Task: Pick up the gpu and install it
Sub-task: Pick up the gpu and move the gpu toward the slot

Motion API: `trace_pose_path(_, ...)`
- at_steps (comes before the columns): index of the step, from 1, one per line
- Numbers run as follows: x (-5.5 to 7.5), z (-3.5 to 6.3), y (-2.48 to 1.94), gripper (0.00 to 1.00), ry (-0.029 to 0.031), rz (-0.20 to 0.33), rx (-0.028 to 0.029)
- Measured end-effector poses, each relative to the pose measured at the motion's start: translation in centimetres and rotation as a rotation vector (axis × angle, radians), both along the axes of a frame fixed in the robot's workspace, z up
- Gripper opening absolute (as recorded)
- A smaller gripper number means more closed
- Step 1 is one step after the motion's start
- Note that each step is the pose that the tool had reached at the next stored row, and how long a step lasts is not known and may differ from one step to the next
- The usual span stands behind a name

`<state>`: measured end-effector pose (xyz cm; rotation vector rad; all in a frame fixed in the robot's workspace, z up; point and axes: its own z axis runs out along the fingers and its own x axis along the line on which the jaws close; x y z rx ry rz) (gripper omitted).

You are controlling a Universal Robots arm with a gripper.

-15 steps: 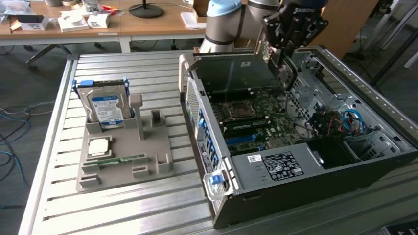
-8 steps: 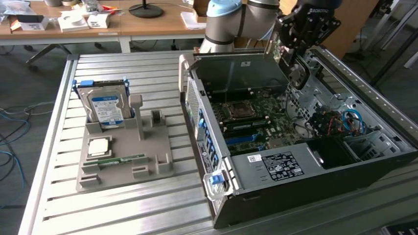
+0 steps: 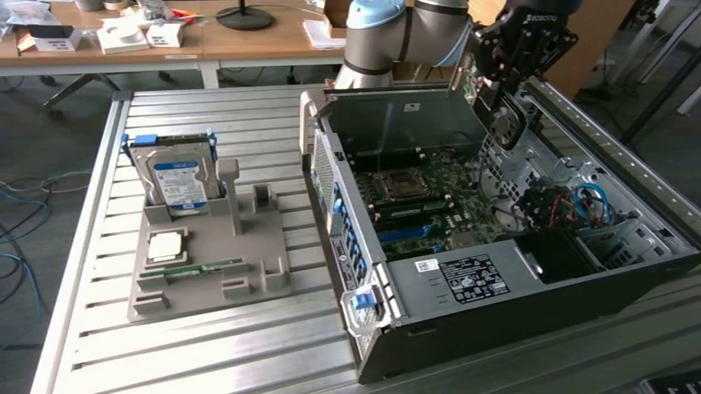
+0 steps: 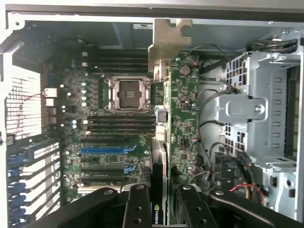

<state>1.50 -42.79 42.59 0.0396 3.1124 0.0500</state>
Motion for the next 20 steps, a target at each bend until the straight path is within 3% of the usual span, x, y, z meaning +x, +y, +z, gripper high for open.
trace_pose_path(13, 0.2, -0.54, -0.01, 0.26, 0.0, 0.0, 0.0003)
trace_pose_path(18, 0.2, -1.16, 0.0, 0.26, 0.0, 0.0, 0.0096)
trace_pose_path(20, 0.2, -1.2, 0.0, 0.26, 0.0, 0.0, 0.0104)
